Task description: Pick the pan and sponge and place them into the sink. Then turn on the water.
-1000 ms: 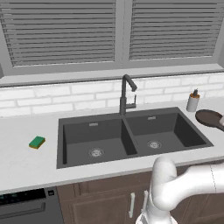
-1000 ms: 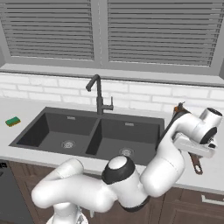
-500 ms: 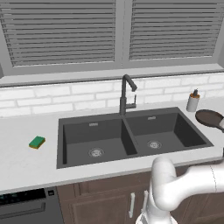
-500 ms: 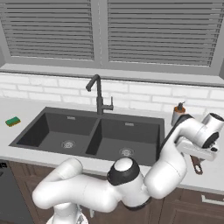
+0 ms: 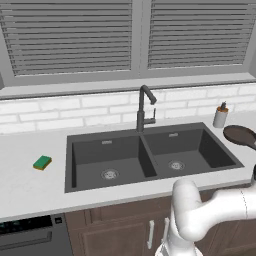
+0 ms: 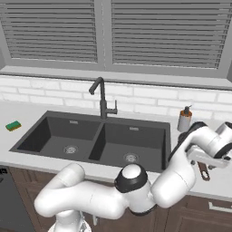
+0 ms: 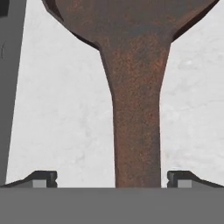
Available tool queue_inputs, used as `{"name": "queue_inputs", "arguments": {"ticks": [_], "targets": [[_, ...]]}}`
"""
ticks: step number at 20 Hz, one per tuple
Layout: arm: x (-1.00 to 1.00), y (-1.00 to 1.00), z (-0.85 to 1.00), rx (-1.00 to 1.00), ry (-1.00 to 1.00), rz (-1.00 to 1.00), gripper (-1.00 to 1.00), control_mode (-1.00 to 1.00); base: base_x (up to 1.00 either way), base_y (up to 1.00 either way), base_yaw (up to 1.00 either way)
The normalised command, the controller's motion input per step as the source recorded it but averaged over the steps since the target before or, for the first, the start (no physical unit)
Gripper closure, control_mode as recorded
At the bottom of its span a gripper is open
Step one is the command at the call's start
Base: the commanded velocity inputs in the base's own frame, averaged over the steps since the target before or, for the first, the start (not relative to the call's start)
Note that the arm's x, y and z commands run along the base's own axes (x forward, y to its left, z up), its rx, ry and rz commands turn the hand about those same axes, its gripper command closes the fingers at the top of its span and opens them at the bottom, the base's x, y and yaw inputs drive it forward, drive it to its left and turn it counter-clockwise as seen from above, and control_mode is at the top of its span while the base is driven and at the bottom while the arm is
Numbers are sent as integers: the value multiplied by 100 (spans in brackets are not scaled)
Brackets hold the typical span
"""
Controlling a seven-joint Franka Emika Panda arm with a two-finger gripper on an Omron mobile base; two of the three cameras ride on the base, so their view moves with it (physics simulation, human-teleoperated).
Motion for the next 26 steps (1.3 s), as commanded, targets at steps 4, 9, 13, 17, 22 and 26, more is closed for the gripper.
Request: {"name": "queue_inputs", "arguments": {"ticks": [4,9,13,17,22,26], "targets": [[6,-14,-21,0,-14,5,-100,-100,0,0,0],[9,-6,-24,0,-13,7,-100,-100,0,0,0],[6,2,-29,0,-10,4,-100,-100,0,0,0],[2,31,-43,-5,-11,0,100,-100,0,0,0],[2,84,-48,-18,-11,0,100,-100,0,0,0],[0,96,-50,-14,-10,0,100,-100,0,0,0]]}}
